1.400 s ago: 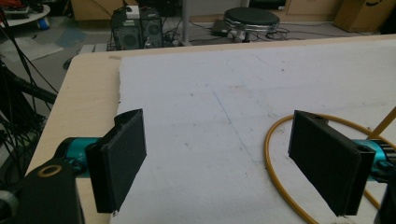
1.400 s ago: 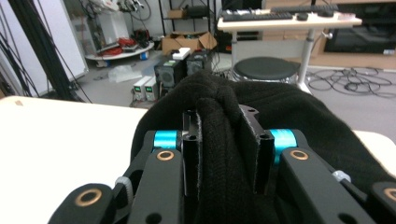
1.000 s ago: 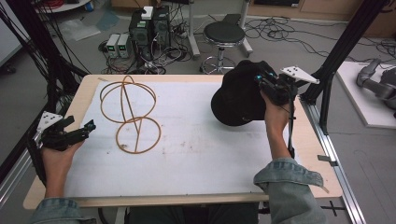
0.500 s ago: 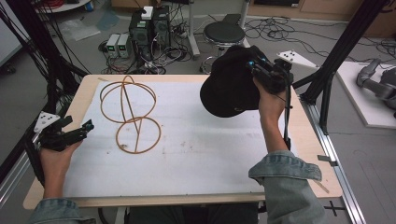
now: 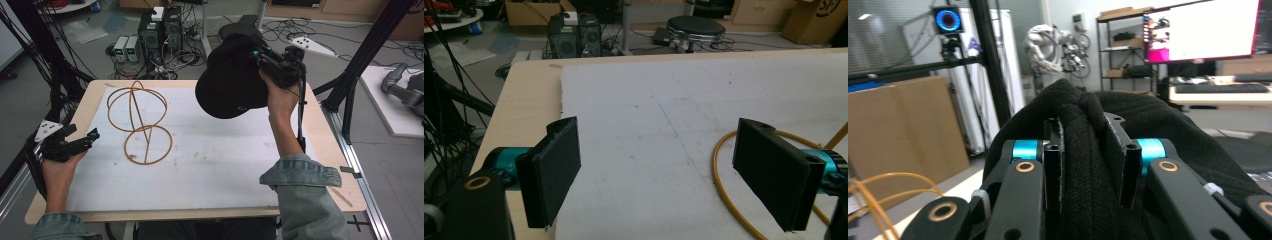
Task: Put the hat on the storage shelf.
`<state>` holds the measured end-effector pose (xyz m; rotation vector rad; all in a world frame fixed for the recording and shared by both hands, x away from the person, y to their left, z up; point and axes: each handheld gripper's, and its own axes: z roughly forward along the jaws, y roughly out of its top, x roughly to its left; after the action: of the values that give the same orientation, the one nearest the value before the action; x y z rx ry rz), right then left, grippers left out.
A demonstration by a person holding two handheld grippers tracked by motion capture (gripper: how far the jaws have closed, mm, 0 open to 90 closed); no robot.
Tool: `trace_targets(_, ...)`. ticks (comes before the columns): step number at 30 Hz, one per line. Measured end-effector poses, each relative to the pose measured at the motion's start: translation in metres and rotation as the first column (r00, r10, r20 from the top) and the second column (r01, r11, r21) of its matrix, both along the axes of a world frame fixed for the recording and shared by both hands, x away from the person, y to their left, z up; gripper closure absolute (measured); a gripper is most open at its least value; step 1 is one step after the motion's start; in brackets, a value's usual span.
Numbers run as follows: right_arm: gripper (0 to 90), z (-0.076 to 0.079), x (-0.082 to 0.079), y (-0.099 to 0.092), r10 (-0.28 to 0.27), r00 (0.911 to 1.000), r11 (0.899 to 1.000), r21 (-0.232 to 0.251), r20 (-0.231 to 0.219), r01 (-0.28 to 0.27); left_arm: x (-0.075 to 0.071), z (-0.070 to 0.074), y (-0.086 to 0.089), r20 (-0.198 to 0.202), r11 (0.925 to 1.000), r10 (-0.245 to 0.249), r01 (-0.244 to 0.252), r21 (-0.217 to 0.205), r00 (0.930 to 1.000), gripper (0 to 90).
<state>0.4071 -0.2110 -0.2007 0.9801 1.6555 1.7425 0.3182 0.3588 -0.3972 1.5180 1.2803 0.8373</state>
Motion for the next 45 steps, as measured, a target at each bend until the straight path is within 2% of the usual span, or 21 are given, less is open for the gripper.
trace_targets(6,73.7,0.014,0.000,0.022,0.084,0.9964,0.995,0.052,0.009,-0.084,-0.001,0.000,0.002,0.001,1.0000,0.001,-0.001,-0.004,1.0000,19.4)
trace_targets(14,73.7,0.025,0.000,0.044,0.154,0.9879,0.985,0.076,0.020,-0.155,-0.002,0.000,0.005,0.005,0.9999,0.008,-0.008,-0.008,1.0000,19.5)
trace_targets(19,73.8,0.032,-0.002,0.059,0.210,0.9772,0.972,0.102,0.029,-0.212,-0.003,0.000,0.005,0.004,0.9999,0.008,-0.007,-0.010,1.0000,19.5)
trace_targets(20,73.8,0.032,-0.002,0.059,0.210,0.9772,0.972,0.102,0.029,-0.212,-0.003,0.000,0.005,0.004,0.9999,0.008,-0.007,-0.010,1.0000,19.5)
trace_targets(23,73.8,0.035,-0.003,0.069,0.246,0.9686,0.961,0.122,0.034,-0.248,-0.003,0.000,0.005,0.005,0.9999,0.007,-0.007,-0.008,1.0000,19.5)
trace_targets(30,73.7,0.036,-0.003,0.087,0.285,0.9580,0.950,0.123,0.032,-0.287,-0.004,0.000,0.006,0.005,0.9999,0.011,-0.011,-0.010,0.9999,19.5)
trace_targets(35,73.8,0.036,-0.002,0.104,0.326,0.9448,0.936,0.133,0.030,-0.327,-0.004,0.000,0.007,0.007,0.9999,0.011,-0.011,-0.011,0.9999,19.5)
trace_targets(45,73.7,0.026,0.005,0.129,0.375,0.9268,0.917,0.150,-0.012,-0.370,-0.004,-0.001,0.009,0.006,0.9997,0.019,-0.019,-0.015,0.9998,19.6)
